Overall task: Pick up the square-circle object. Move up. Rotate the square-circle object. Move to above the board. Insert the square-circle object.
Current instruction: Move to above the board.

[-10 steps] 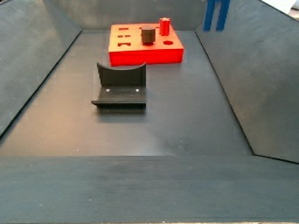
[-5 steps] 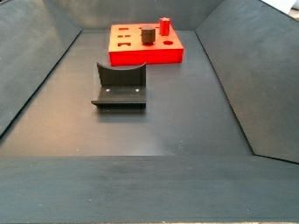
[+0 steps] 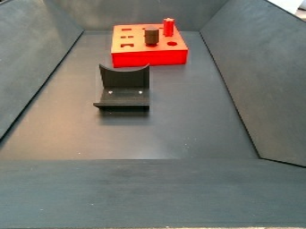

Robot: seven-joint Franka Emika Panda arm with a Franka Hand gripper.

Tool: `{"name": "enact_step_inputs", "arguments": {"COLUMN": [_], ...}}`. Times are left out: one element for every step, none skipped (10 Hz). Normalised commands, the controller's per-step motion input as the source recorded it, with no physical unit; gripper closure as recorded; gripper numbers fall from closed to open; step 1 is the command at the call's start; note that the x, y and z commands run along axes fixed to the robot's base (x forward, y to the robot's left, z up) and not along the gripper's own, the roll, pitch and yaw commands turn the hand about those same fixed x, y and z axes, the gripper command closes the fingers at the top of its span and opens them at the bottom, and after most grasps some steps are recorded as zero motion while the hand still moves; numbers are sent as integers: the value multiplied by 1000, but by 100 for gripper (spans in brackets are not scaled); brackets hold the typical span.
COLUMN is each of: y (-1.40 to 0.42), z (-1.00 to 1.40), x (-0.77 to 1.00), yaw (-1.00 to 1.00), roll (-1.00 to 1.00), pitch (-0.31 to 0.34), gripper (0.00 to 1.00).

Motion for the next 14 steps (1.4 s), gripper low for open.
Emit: {"name": "enact_step_inputs", "arguments": {"y": [1, -1000, -1000, -1000, -1000, -1000, -1000, -1000, -1000, -1000, -1000, -862, -503, -299], "z": [184, -149, -151, -151, -147, -149, -147, -145, -147, -141, -139, -116, -66, -29], "x": [7, 393, 399, 418, 427, 427, 430, 450, 449, 467, 504, 454, 301, 195], "yaw": [18, -112, -84, -40, -18, -11, 2, 6, 7, 11, 8, 12, 13, 7], "roll": [61, -85, -59, -57, -85, -16, 3, -29, 2, 16, 7, 21, 43, 41], "pitch": [87, 64, 60, 66, 57, 38, 30, 18, 19, 30, 39, 34, 27, 23], "gripper": [100, 100, 100, 100, 100, 100, 100, 100, 100, 100, 100, 100, 100, 100]}}
